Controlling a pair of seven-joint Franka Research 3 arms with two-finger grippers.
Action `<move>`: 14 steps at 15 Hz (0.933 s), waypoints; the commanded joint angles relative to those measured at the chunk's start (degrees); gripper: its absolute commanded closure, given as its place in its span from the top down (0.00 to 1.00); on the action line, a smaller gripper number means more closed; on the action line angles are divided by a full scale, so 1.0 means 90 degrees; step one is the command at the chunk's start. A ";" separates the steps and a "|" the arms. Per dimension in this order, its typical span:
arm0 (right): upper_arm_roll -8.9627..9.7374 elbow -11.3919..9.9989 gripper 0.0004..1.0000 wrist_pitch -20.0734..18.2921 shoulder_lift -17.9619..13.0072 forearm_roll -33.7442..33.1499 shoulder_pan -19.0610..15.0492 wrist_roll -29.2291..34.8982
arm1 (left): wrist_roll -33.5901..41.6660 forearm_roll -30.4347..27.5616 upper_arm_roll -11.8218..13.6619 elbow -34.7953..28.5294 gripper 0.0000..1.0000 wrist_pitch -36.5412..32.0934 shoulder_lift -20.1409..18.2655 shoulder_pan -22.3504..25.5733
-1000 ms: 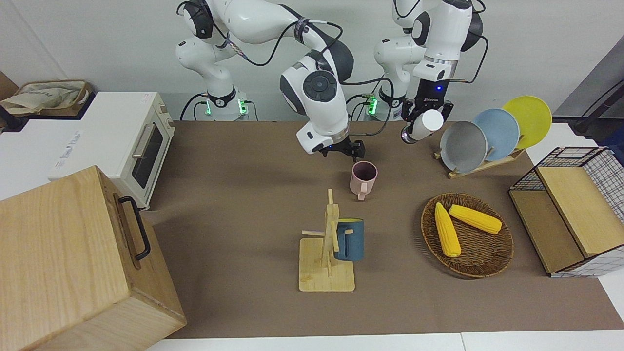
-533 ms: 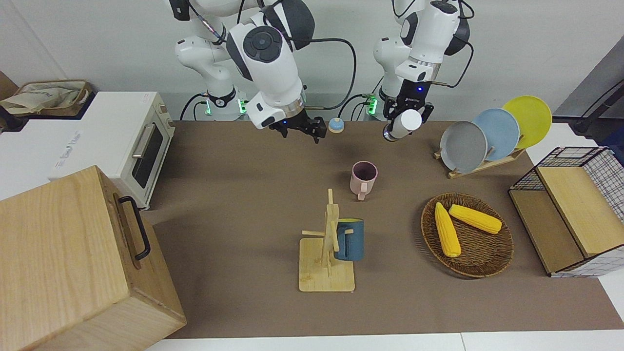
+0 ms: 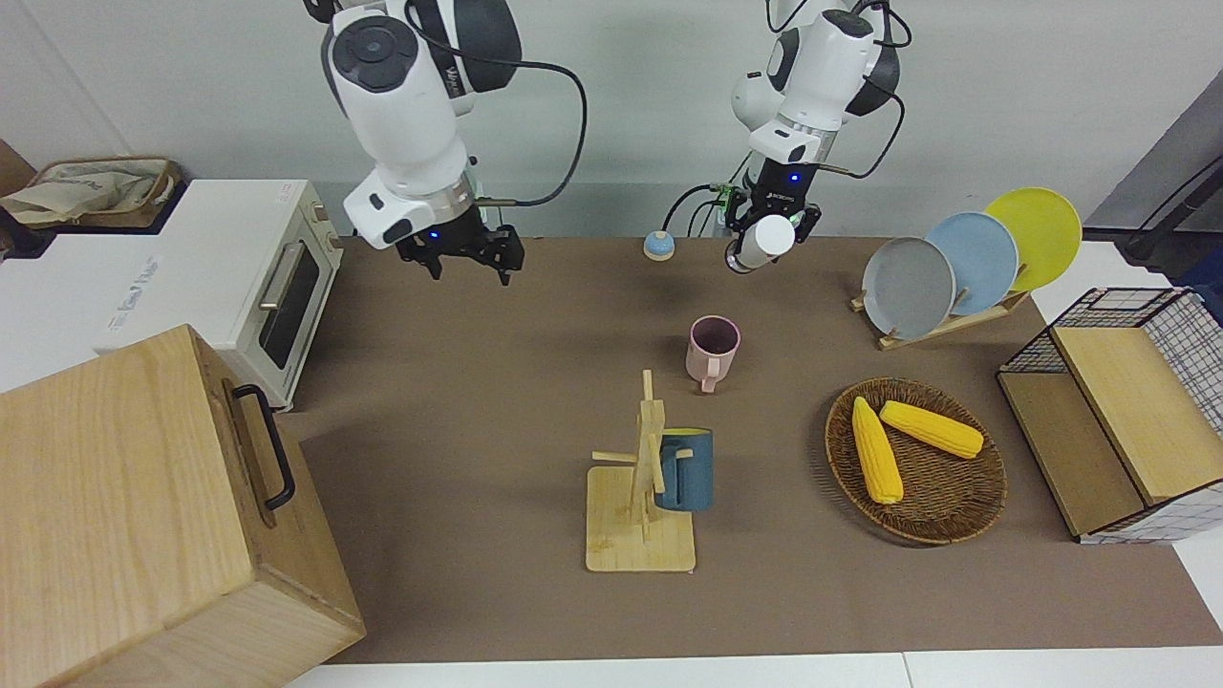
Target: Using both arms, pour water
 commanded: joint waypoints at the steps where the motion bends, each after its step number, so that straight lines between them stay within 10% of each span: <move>1: 0.0114 -0.0817 0.99 0.0024 -0.0850 -0.0212 -0.0720 -0.0959 | -0.0049 -0.0178 -0.0111 -0.0082 0.00 0.0335 -0.0017 -0.0140; 14: 0.0104 -0.1121 0.99 -0.0093 -0.1388 -0.0711 -0.1620 -0.2583 | -0.0117 -0.0071 -0.0531 0.0181 0.00 0.0620 0.1174 -0.0023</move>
